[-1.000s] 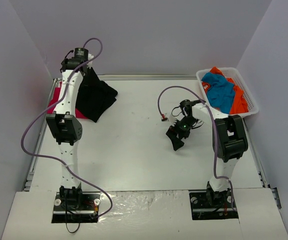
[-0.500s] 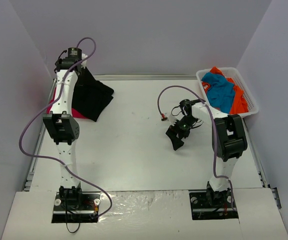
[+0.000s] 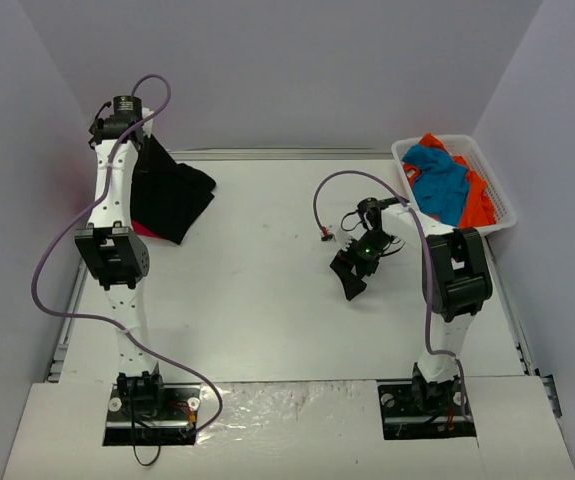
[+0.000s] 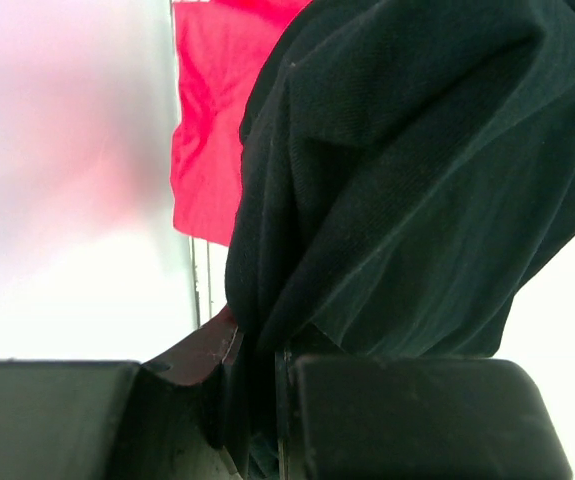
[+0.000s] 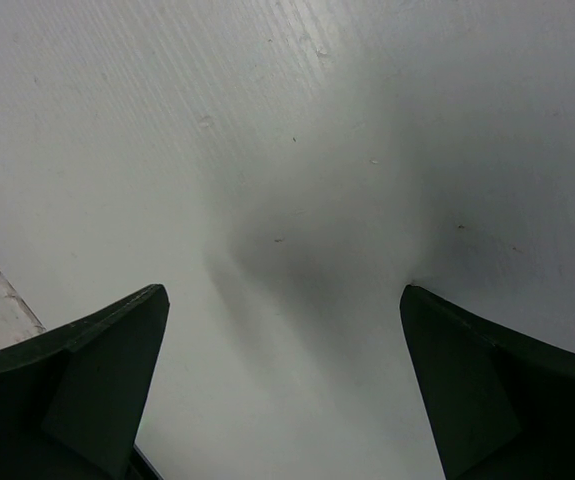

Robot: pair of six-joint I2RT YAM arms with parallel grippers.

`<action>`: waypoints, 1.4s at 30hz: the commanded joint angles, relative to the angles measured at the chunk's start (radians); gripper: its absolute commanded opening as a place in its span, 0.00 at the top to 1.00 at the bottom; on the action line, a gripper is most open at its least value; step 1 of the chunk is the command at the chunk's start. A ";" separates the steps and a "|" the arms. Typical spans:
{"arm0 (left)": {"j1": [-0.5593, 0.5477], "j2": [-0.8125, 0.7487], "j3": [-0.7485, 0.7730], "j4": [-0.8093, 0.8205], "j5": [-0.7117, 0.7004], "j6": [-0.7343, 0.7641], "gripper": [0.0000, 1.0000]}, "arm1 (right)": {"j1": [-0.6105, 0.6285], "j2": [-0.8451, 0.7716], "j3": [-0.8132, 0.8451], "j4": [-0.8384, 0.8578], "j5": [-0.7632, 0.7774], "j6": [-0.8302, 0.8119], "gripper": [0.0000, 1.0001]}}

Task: Fold and stack the t-shirts
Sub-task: Put the neatly folded tshirt into the corner of the board with the left arm

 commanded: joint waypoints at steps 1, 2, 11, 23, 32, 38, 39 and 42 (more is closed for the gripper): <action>0.028 -0.077 0.011 0.022 -0.020 0.018 0.98 | 0.006 0.113 -0.060 -0.009 0.075 -0.008 0.00; 0.032 -0.077 0.010 0.021 -0.011 0.017 0.98 | 0.006 0.115 -0.060 -0.009 0.078 -0.008 0.00; 0.068 -0.064 -0.029 0.056 0.003 0.029 0.98 | 0.007 0.130 -0.064 -0.009 0.090 -0.007 0.00; 0.127 -0.006 -0.062 0.130 0.003 0.038 0.98 | 0.009 0.159 -0.067 -0.012 0.090 -0.001 0.00; 0.141 0.049 -0.090 0.209 -0.036 0.066 0.98 | 0.017 0.187 -0.066 -0.018 0.106 0.002 0.00; 0.143 0.098 -0.093 0.286 -0.089 0.098 0.64 | 0.017 0.191 -0.067 -0.023 0.100 0.001 0.00; 0.143 0.106 -0.069 0.285 -0.094 0.101 0.59 | 0.017 0.193 -0.066 -0.026 0.098 -0.001 0.00; 0.143 0.118 -0.032 0.272 -0.099 0.112 0.59 | 0.018 0.201 -0.067 -0.031 0.098 -0.002 0.00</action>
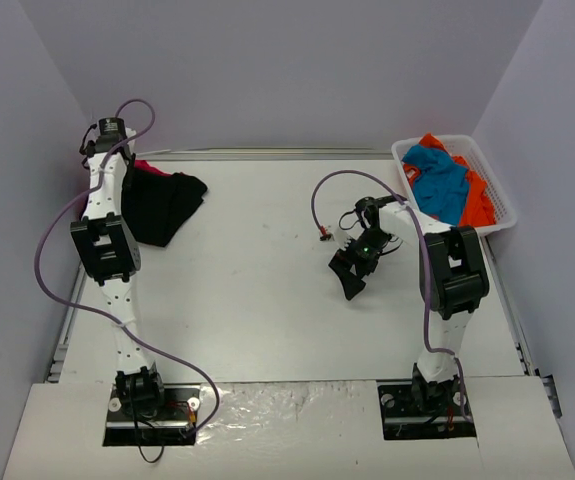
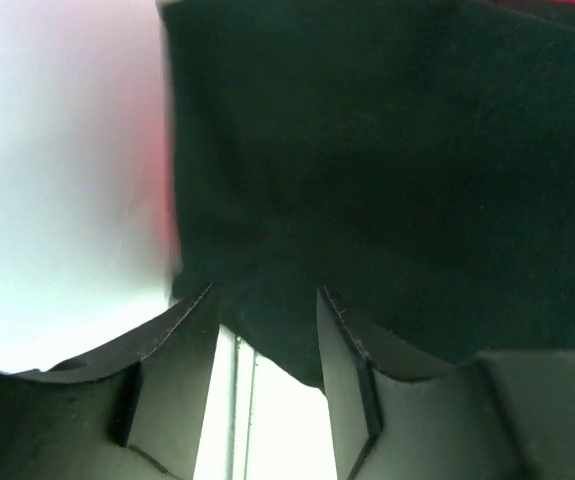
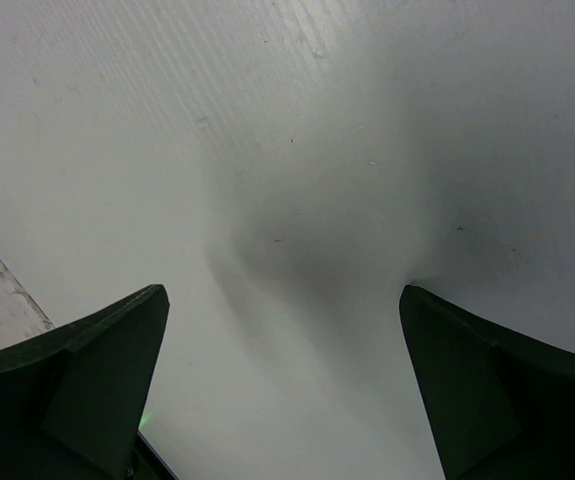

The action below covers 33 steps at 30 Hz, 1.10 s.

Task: Fold and stack the t-shirts
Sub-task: Put the neatly folded tshirt into the corner of the board with the left arm

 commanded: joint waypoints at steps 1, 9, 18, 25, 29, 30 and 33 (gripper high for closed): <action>0.009 -0.033 0.075 0.016 -0.042 0.027 0.59 | 0.010 0.161 -0.096 0.001 0.083 -0.014 0.00; 0.011 -0.211 -0.071 -0.008 -0.005 0.036 0.52 | 0.015 0.120 -0.095 0.001 0.068 -0.019 0.00; 0.011 -0.495 -0.601 0.087 0.294 0.013 0.67 | 0.013 0.083 -0.102 0.003 0.053 -0.028 0.00; 0.011 -0.574 -0.795 0.086 0.343 0.013 0.98 | 0.012 0.073 -0.107 0.003 0.047 -0.032 0.00; 0.009 -0.601 -0.875 0.085 0.351 0.028 0.98 | 0.012 0.072 -0.108 0.004 0.057 -0.034 0.00; 0.009 -0.601 -0.902 0.092 0.353 0.028 0.98 | 0.012 0.069 -0.113 0.004 0.060 -0.032 0.00; 0.009 -0.604 -0.985 0.157 0.377 0.048 0.98 | 0.012 0.060 -0.118 0.006 0.059 -0.032 0.00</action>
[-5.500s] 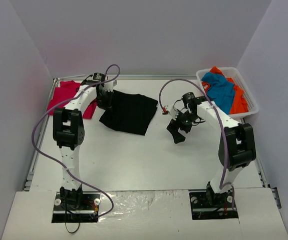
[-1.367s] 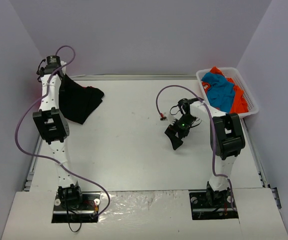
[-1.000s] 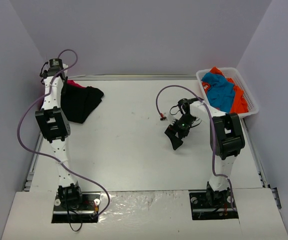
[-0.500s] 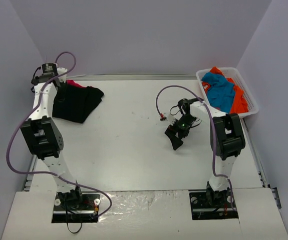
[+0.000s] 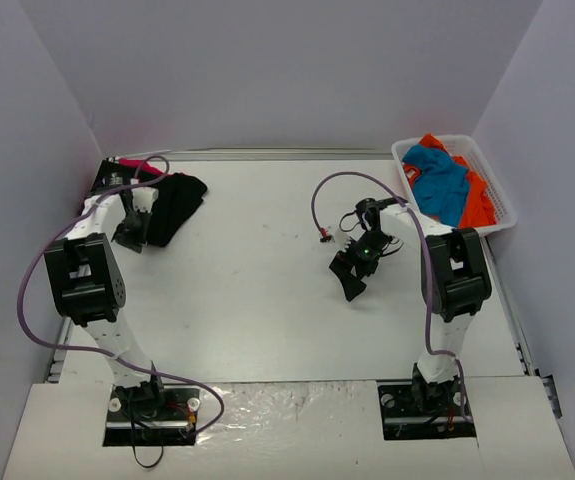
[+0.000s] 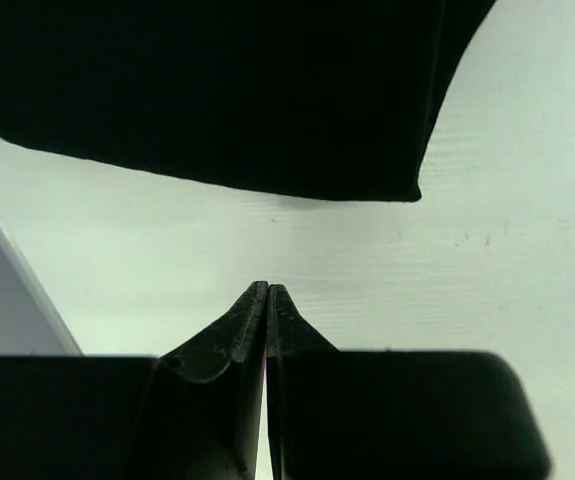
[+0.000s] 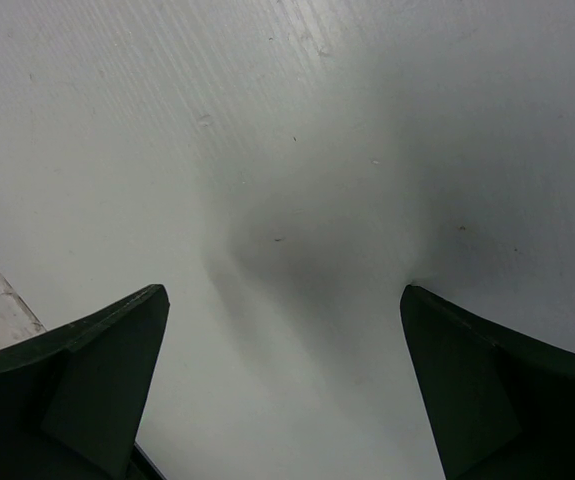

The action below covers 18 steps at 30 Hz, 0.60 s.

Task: Fold and stack the t-shirts
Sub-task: Put the neatly folded tshirt into the corner of the board with the left arm

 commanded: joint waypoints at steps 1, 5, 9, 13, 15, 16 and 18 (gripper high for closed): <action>0.007 -0.075 -0.054 0.067 0.030 0.028 0.98 | 0.010 0.091 -0.092 -0.015 0.055 -0.019 0.00; 0.007 -0.057 -0.080 0.108 0.036 0.010 0.98 | 0.010 0.094 -0.092 -0.015 0.055 -0.022 0.00; 0.006 -0.028 -0.083 0.137 0.056 -0.012 0.98 | 0.013 0.120 -0.092 -0.012 0.072 -0.019 0.00; -0.005 -0.005 -0.072 0.173 0.058 -0.032 0.98 | 0.018 0.130 -0.092 -0.013 0.075 -0.015 0.00; -0.013 0.020 -0.049 0.182 0.049 -0.042 0.98 | 0.019 0.133 -0.090 -0.015 0.075 -0.014 0.00; -0.019 0.027 -0.040 0.185 0.052 -0.049 0.98 | 0.019 0.133 -0.090 -0.015 0.077 -0.013 0.00; -0.029 0.055 -0.019 0.187 0.047 -0.052 0.97 | 0.019 0.134 -0.089 -0.013 0.080 -0.013 0.00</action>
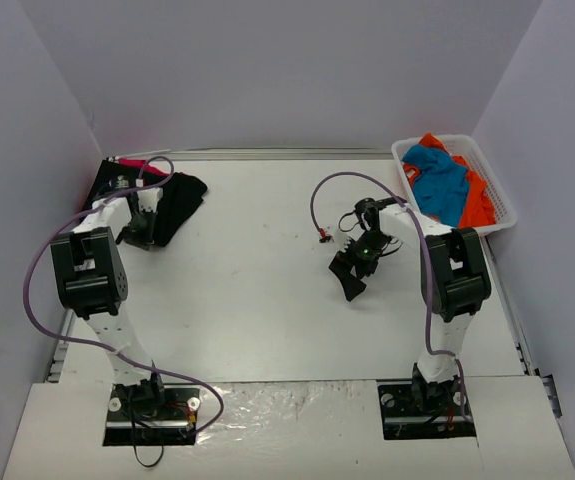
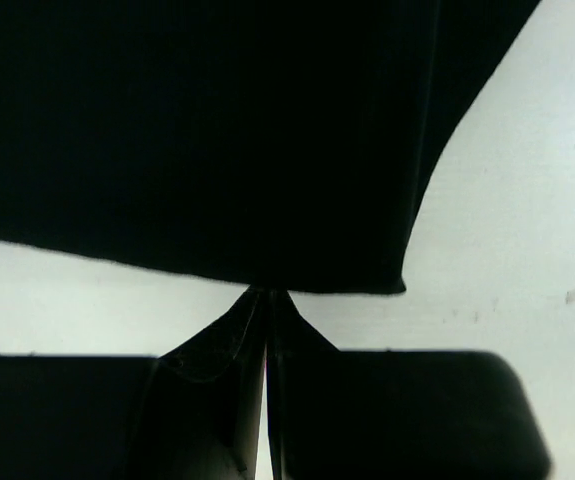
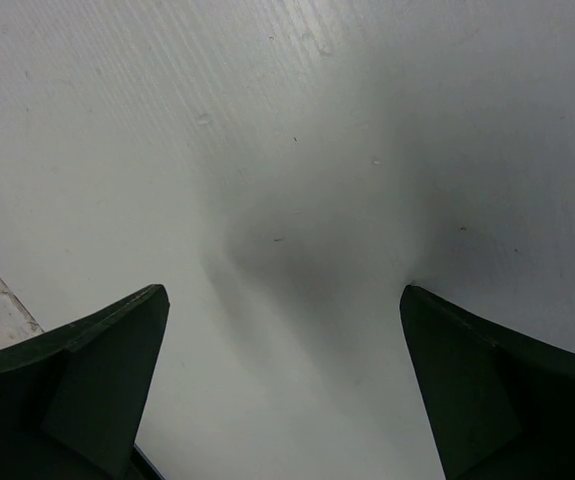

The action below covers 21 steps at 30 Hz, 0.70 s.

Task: Fold and stack the t-shirts
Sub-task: Put the neatly folded tshirt into the corner of the board with the left arm

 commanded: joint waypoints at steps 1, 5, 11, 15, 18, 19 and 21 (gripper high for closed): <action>-0.029 0.029 0.067 0.026 -0.003 -0.026 0.98 | 0.013 0.130 -0.085 -0.018 0.072 -0.010 0.00; -0.052 0.071 0.087 0.032 -0.006 -0.032 0.98 | 0.013 0.145 -0.084 -0.018 0.083 -0.006 0.00; -0.081 0.118 0.125 0.043 -0.017 -0.045 0.98 | 0.021 0.168 -0.082 -0.020 0.105 -0.003 0.00; -0.095 0.148 0.170 0.037 -0.020 -0.060 0.98 | 0.024 0.173 -0.081 -0.020 0.109 -0.001 0.00; -0.110 0.177 0.228 0.016 -0.022 -0.071 0.98 | 0.024 0.177 -0.082 -0.018 0.114 -0.001 0.00; -0.116 0.190 0.257 0.008 -0.023 -0.074 0.98 | 0.024 0.176 -0.081 -0.018 0.114 0.000 0.00; -0.125 0.201 0.288 -0.001 -0.035 -0.077 0.98 | 0.025 0.177 -0.082 -0.020 0.112 0.000 0.00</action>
